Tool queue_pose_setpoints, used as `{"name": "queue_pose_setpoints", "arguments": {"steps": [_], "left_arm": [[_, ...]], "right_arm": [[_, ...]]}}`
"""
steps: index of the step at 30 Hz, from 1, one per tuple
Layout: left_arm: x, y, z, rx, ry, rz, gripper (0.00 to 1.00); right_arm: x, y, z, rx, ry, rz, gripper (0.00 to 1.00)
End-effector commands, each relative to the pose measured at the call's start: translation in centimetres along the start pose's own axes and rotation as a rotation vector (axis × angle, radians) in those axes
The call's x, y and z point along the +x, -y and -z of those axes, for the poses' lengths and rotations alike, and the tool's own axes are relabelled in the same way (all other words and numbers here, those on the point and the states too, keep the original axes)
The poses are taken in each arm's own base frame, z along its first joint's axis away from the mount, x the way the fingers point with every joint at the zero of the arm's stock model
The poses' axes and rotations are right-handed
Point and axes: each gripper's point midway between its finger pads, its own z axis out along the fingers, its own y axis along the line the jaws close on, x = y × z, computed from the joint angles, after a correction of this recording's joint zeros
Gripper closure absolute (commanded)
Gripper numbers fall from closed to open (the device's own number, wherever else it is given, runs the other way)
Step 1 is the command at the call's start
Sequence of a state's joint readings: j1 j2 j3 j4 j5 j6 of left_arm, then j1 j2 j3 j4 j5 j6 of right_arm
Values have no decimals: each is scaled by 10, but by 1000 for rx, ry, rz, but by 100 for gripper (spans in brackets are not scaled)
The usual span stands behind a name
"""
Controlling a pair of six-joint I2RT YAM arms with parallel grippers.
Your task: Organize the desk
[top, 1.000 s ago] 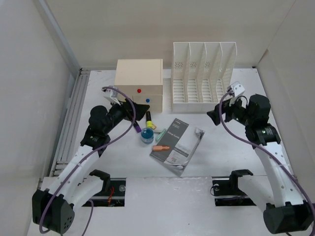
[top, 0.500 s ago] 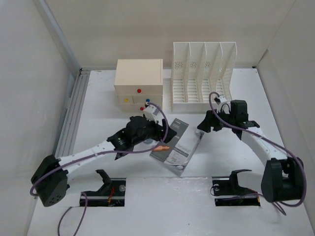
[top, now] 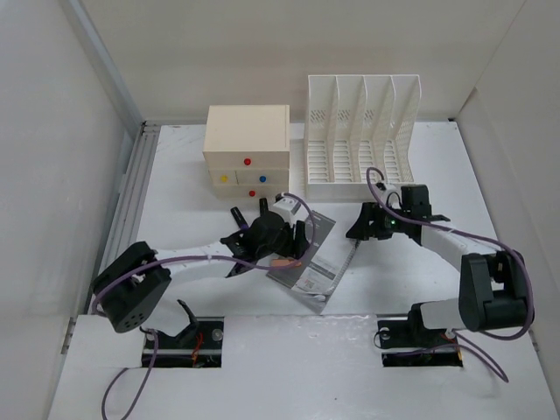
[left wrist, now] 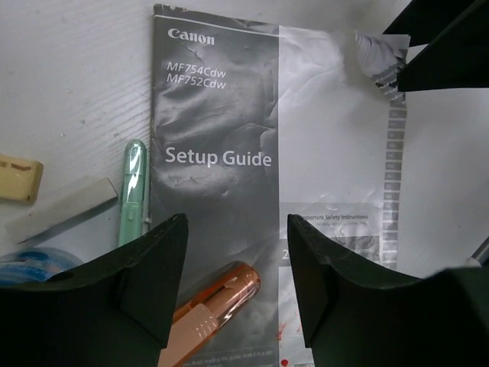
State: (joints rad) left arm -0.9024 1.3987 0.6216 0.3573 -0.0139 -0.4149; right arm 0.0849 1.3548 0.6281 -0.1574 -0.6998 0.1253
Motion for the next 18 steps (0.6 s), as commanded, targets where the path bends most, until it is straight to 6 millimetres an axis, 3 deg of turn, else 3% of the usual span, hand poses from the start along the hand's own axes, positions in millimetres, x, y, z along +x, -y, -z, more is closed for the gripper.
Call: {"name": "queue_pose_setpoints", "arguments": {"steps": [1, 6, 12, 14, 16, 18], "left_arm": [[-29, 20, -8, 73, 92, -25, 49], [-18, 26, -18, 109, 69, -42, 62], [0, 26, -32, 134, 22, -45, 79], [10, 26, -38, 141, -12, -46, 97], [15, 30, -42, 166, -33, -47, 100], [26, 27, -47, 169, -62, -46, 100]], "right_arm": [[2, 3, -5, -10, -2, -16, 18], [23, 14, -16, -9, -83, -75, 18], [38, -3, -31, -92, -166, -51, 18], [48, -8, -35, -126, -204, -69, 19], [52, -10, -39, -140, -230, -76, 23], [54, -16, -42, -172, -247, -75, 33]]}}
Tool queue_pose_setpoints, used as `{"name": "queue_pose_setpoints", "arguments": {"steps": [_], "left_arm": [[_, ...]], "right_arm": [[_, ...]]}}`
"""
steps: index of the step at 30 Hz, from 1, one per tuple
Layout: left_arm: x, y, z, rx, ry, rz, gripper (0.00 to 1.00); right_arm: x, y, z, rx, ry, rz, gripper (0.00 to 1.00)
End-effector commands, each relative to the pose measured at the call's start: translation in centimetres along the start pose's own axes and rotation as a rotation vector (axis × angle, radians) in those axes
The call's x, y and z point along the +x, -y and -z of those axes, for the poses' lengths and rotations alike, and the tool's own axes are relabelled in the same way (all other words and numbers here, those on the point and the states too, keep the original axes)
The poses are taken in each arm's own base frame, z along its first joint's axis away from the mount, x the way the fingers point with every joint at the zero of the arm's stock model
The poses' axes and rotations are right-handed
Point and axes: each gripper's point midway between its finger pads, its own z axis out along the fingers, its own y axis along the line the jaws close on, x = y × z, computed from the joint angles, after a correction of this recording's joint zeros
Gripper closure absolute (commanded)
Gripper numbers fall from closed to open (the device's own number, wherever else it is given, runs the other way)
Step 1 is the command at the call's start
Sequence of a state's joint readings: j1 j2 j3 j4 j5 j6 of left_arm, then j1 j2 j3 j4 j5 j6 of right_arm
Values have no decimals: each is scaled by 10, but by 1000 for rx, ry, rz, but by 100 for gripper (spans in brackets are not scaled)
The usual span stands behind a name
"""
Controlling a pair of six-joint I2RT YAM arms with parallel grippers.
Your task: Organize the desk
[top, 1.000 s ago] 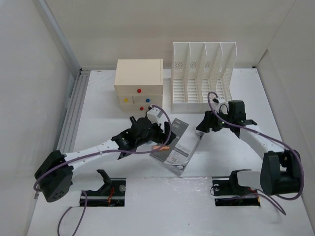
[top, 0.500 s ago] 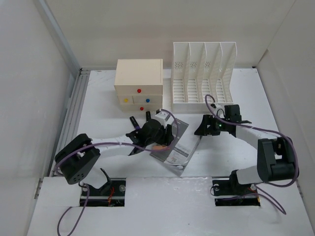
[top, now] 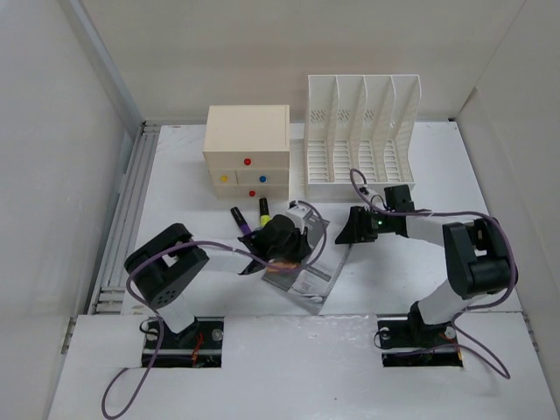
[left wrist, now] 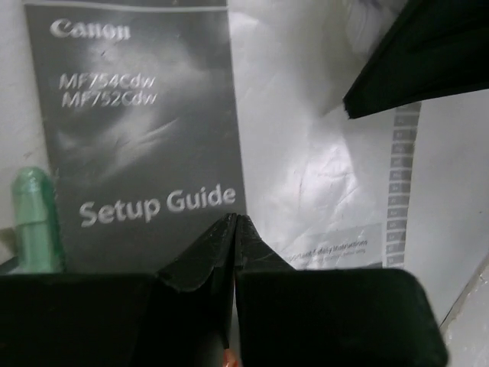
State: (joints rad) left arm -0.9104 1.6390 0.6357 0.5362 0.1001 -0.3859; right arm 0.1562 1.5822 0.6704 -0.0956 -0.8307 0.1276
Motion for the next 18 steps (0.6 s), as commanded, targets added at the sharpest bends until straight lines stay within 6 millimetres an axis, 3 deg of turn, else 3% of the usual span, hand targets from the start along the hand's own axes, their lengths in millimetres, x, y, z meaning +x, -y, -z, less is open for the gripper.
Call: {"name": "queue_pose_setpoints", "arguments": {"steps": [1, 2, 6, 9, 10, 11, 12, 14, 15, 18], "left_arm": [[-13, 18, -9, 76, 25, -18, 100], [-16, 22, -11, 92, 30, -19, 100], [-14, 23, -16, 101, 26, -10, 100], [-15, 23, -19, 101, 26, -10, 100], [-20, 25, -16, 107, 39, -11, 86], [-23, 27, -15, 111, 47, -12, 86], [-27, 29, -12, 116, 58, -13, 65], [-39, 33, -6, 123, 94, -27, 46], [-48, 38, -4, 132, 114, -29, 41], [-54, 36, -2, 125, 120, -35, 38]], "right_arm": [[21, -2, -10, -23, -84, -17, 40], [22, 0, -11, -22, -90, -23, 62], [13, -3, -5, -1, -54, 33, 100], [-5, -11, 8, 7, 16, 98, 100], [-15, -19, 16, 7, 59, 132, 100], [-23, -13, 19, 35, 79, 146, 100], [-36, -23, 32, 38, 137, 188, 100], [-54, -25, 54, 87, 204, 224, 100], [-70, -32, 65, 114, 241, 310, 100], [-101, -54, 101, 209, 371, 434, 100]]}}
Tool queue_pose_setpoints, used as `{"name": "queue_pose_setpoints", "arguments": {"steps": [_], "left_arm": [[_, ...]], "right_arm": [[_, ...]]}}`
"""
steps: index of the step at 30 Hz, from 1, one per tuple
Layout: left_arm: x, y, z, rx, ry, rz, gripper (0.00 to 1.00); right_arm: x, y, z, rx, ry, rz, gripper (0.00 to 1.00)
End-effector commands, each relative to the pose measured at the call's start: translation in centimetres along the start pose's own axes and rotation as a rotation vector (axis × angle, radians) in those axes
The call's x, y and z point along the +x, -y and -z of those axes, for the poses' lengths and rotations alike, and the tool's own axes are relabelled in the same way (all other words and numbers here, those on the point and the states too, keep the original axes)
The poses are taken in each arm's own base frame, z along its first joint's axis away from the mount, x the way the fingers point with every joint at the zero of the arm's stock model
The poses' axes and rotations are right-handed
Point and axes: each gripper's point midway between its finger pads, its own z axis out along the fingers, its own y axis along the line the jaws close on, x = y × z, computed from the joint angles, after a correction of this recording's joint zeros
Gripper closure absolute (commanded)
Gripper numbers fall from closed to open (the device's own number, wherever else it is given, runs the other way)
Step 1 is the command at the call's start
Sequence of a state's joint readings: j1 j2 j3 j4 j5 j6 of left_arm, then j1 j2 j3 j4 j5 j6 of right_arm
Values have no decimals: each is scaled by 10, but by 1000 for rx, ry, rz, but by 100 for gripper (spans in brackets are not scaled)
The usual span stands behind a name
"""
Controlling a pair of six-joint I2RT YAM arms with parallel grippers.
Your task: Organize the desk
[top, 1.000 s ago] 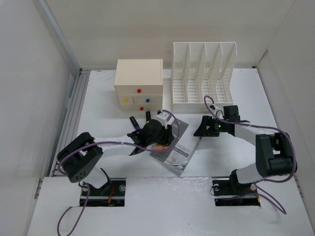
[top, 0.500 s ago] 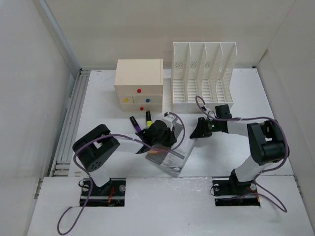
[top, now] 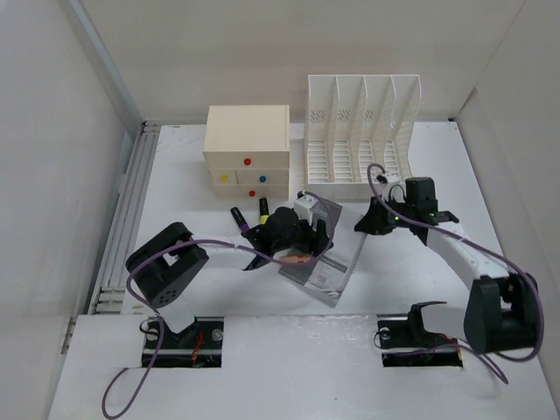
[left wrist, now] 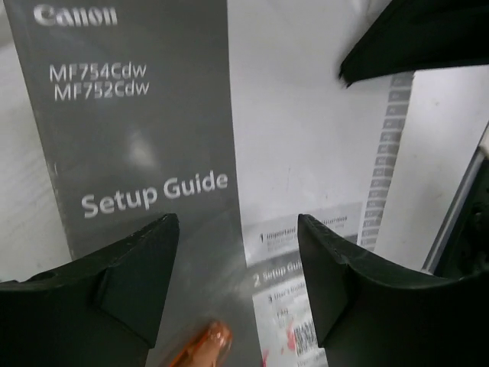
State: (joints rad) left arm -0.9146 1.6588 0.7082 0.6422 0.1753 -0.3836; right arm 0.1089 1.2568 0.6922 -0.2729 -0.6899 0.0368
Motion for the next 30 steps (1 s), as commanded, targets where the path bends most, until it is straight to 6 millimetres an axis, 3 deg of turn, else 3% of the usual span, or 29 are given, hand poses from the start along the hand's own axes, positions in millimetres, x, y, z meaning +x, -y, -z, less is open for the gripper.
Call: {"name": "queue_pose_setpoints", "arguments": {"steps": [1, 3, 5, 13, 18, 22, 26, 30], "left_arm": [[-11, -1, 4, -14, 10, -17, 38], [-19, 1, 8, -4, 28, -15, 37], [-25, -1, 11, -10, 40, -12, 37], [-67, 5, 44, -32, 141, -42, 37], [-73, 8, 54, -34, 142, -72, 37], [-79, 12, 59, -30, 150, -74, 37], [-85, 18, 66, -12, 165, -77, 37], [-87, 23, 73, 5, 178, -72, 37]], "right_arm": [[-87, -21, 43, 72, 252, 275, 100], [-96, -21, 52, 107, 248, 289, 100], [-120, -32, 65, 131, 282, 355, 100], [-185, -90, 120, 212, 464, 540, 100], [-220, -102, 154, 302, 586, 569, 100], [-246, -101, 179, 401, 695, 571, 100], [-283, -86, 205, 567, 821, 520, 100], [-306, -69, 209, 668, 857, 503, 100]]}}
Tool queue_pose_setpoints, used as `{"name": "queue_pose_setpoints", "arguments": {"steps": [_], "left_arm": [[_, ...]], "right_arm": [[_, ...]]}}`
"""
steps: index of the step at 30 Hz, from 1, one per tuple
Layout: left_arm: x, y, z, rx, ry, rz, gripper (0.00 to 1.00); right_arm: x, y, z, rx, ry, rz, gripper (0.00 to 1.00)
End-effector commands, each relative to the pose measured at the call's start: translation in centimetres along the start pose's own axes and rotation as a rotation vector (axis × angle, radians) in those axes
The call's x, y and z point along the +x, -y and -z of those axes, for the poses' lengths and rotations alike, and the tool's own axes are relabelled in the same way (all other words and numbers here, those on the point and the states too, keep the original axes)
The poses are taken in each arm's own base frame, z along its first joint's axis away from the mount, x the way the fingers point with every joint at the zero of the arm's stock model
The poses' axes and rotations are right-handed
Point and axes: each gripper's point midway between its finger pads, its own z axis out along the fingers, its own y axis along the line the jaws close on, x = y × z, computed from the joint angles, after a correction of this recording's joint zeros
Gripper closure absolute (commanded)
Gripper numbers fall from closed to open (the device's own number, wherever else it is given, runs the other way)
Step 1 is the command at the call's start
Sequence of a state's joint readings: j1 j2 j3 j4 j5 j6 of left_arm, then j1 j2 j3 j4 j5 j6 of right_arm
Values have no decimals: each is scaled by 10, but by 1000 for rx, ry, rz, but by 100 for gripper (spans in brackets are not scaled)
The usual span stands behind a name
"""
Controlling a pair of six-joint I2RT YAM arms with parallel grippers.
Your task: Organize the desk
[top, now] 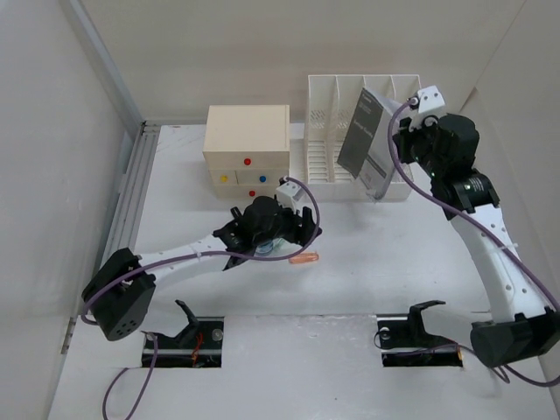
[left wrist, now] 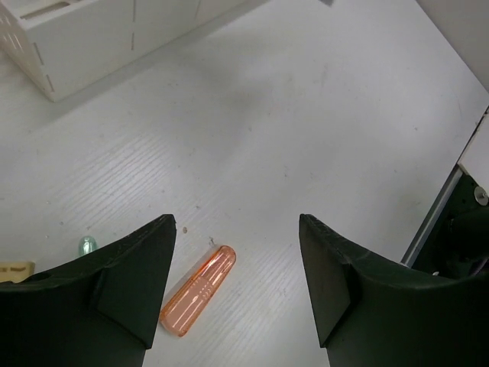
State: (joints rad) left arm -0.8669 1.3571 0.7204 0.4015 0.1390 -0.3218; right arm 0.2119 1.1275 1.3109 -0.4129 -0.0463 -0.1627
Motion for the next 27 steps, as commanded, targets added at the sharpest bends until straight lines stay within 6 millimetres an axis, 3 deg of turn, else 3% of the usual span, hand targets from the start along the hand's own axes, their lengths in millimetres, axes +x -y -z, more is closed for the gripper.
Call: {"name": "queue_pose_setpoints", "arguments": {"steps": [1, 5, 7, 12, 13, 17, 23, 27], "left_arm": [[-24, 13, 11, 44, 70, -15, 37], [-19, 11, 14, 37, 55, -13, 37], [-19, 10, 19, 29, 62, -13, 37], [-18, 8, 25, 21, 66, -13, 37], [-18, 8, 25, 21, 66, -4, 37], [-9, 5, 28, 16, 54, 8, 37], [-4, 4, 30, 16, 53, 17, 37], [-3, 4, 32, 16, 53, 17, 37]], "right_arm": [[-95, 37, 2, 190, 296, 1, 100], [-105, 47, -21, 231, 295, 3, 100], [-97, 47, -40, 228, 272, 5, 100], [-108, 43, -68, 215, 288, -16, 100], [-103, 36, -81, 199, 270, -23, 100], [-108, 16, -98, 204, 274, -29, 100], [-115, -45, -115, 137, 301, -57, 100], [-96, -68, -134, 102, 258, -103, 100]]}}
